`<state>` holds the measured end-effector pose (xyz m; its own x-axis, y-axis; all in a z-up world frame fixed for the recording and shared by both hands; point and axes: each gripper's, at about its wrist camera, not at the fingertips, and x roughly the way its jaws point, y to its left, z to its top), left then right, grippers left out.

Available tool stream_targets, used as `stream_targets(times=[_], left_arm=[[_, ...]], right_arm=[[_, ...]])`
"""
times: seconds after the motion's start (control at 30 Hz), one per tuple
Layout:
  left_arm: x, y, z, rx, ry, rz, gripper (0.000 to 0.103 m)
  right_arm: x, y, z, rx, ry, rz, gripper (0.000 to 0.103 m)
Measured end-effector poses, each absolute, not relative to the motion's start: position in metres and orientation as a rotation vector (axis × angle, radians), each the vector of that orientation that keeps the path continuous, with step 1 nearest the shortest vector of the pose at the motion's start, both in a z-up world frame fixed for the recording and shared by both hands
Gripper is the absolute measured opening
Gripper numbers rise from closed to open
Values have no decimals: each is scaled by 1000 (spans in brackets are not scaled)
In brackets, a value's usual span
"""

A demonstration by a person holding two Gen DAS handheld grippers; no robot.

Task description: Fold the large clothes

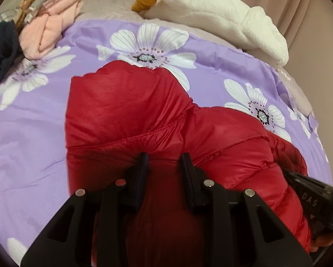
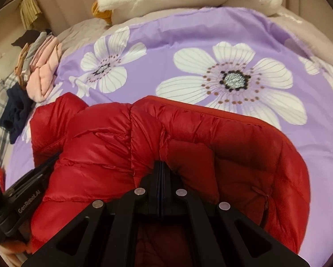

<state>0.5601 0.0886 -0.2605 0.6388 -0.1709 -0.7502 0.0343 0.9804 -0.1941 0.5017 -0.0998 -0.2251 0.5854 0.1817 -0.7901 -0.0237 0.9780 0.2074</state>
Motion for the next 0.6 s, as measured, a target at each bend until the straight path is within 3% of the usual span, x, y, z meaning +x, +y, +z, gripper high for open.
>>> stream_targets(times=[0.37,0.53,0.6], left_arm=[[442,106,-180,-134,776,-197,30],[437,88,-233,-182,966,-240,32],[440,82,-255,-204,959,-226,33]], right_arm=[[390,-132,-141,226,835,234,0],[373,-118,-175,175,938,235,0],[377,-112,-205,121,1016,187,0]])
